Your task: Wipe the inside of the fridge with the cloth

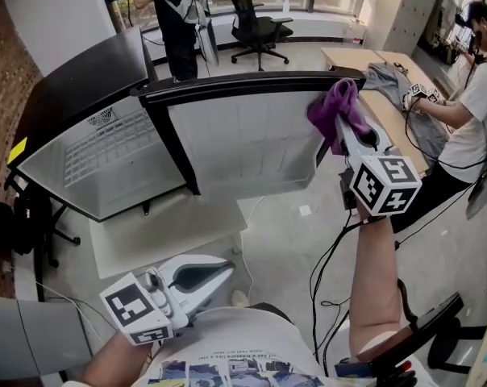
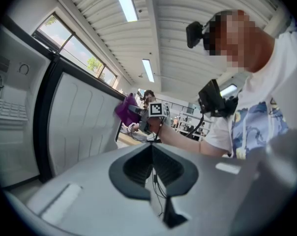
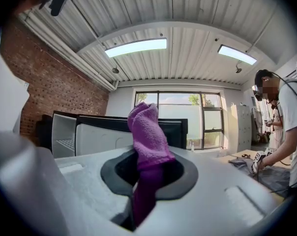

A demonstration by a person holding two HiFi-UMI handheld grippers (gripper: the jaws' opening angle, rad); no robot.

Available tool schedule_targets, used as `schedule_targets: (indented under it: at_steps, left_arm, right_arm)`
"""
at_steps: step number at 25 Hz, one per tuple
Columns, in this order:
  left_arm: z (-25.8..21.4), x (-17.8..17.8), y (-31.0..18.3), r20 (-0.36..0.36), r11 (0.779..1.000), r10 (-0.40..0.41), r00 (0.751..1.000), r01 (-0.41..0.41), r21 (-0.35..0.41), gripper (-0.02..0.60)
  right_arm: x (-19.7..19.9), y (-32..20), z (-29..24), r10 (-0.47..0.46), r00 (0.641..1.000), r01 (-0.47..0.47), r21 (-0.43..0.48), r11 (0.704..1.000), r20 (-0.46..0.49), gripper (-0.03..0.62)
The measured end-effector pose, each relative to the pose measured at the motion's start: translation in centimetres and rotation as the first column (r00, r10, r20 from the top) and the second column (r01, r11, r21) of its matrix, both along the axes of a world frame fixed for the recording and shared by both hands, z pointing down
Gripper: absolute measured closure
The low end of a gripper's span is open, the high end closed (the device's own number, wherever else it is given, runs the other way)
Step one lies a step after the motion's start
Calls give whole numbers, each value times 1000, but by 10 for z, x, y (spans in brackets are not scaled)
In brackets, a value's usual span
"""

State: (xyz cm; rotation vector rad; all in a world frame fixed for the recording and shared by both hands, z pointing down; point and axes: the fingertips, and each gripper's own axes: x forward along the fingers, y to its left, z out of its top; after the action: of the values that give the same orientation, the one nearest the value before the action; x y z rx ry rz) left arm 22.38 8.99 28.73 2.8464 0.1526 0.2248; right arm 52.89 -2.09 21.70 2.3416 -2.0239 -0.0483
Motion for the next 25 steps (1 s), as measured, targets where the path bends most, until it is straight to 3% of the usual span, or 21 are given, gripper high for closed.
schedule_targets:
  at_steps: [6, 11, 18, 25]
  left_arm:
    - [1, -5, 0, 9, 1000, -7, 1000, 7, -1, 574]
    - [5, -17, -1, 24, 999, -32, 999, 32, -9, 574]
    - [7, -45, -3, 27, 996, -86, 996, 86, -14, 574]
    - [0, -84, -7, 27, 983, -186, 982, 186, 6, 574]
  right_arm:
    - [5, 8, -1, 5, 1000, -5, 12, 1000, 19, 542]
    - [-41, 8, -4, -150, 987, 150, 15, 989, 61, 542]
    - [-157, -26, 14, -428, 903, 429, -53, 902, 30, 542]
    - [-230, -81, 46, -541, 841, 538, -142, 831, 21, 542]
